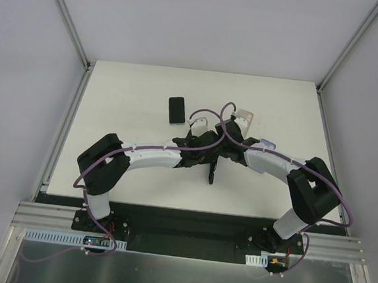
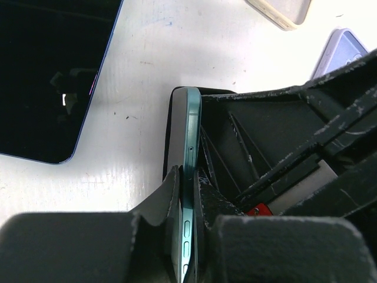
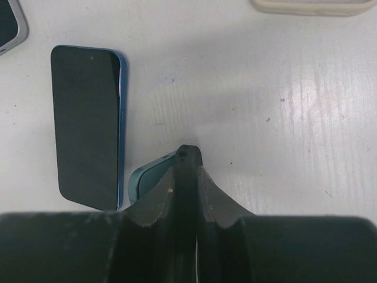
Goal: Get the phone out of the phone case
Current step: Remove the phone case from the phone.
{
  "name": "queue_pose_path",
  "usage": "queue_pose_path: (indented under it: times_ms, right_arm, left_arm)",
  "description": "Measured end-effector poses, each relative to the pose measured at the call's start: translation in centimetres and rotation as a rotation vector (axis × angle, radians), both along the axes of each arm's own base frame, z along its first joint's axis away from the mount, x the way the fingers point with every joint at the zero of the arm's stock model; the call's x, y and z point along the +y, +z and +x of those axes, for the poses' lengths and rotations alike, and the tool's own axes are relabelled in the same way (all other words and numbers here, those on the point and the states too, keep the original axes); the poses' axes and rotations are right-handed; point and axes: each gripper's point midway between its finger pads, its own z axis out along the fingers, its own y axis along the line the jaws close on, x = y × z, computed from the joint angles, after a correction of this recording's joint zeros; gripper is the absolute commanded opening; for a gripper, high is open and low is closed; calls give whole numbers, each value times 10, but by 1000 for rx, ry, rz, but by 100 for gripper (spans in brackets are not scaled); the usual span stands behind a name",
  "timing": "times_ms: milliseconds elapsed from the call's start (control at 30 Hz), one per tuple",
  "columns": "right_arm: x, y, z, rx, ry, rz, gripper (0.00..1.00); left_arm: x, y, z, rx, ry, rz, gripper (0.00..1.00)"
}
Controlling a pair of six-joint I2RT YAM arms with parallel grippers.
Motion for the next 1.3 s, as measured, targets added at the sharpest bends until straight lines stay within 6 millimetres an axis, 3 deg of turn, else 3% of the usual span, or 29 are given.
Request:
queue_pose_path:
  times_ms: [1300]
  right_arm:
    - [4, 4, -29, 53, 93, 169, 1]
  left_arm:
    - [12, 7, -24, 152, -74, -237, 0]
